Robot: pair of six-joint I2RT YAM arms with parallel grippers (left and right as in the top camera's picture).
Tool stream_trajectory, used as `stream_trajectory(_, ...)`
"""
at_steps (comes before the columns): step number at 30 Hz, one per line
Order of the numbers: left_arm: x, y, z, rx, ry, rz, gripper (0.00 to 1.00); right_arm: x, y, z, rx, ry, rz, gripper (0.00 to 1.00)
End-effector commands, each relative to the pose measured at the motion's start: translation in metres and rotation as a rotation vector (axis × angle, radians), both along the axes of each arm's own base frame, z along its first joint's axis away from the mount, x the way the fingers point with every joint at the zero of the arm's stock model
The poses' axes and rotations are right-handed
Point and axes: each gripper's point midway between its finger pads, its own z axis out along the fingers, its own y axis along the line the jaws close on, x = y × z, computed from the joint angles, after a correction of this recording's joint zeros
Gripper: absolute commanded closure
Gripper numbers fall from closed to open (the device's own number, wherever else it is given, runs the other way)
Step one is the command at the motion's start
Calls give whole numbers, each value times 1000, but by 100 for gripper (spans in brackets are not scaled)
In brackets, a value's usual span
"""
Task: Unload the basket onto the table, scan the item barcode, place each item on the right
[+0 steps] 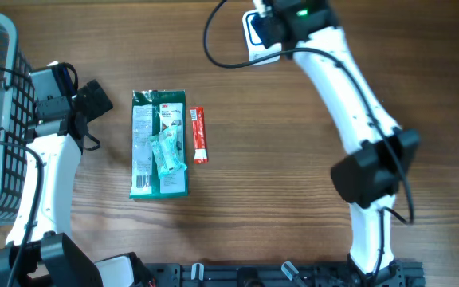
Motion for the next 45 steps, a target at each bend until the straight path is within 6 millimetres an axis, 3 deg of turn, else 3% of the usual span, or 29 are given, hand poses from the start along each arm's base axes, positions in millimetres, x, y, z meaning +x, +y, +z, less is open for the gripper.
stream_trajectory(1, 2, 2, 10, 12, -22, -6, 0, 23, -5, -6, -271, -119, -58, 96)
stream_trajectory(9, 2, 2, 10, 12, -22, -6, 0, 59, 18, -45, -542, -249, -75, 96)
stream_trajectory(15, 2, 2, 10, 12, -22, -6, 0, 62, 28, -71, -643, -232, -40, 96)
stream_trajectory(21, 2, 2, 10, 12, -22, -6, 0, 62, 29, -81, -638, -222, -37, 96)
stream_trajectory(25, 2, 2, 10, 12, -22, -6, 0, 62, 29, -78, -639, -236, -53, 96)
stream_trajectory(30, 2, 2, 10, 12, -22, -6, 0, 57, 19, -20, -588, -325, -139, 96)
stream_trajectory(34, 2, 2, 10, 12, -22, -6, 0, 32, 7, 47, -448, -372, -192, 96)
stream_trajectory(37, 2, 2, 10, 12, -22, -6, 0, 0, 0, 71, -298, -307, -170, 96)
stream_trajectory(40, 2, 2, 10, 12, -22, -6, 0, -50, -8, 71, -124, -129, -144, 94)
stream_trajectory(45, 2, 2, 10, 12, -22, -6, 0, -132, -26, 25, 111, 337, -153, 94)
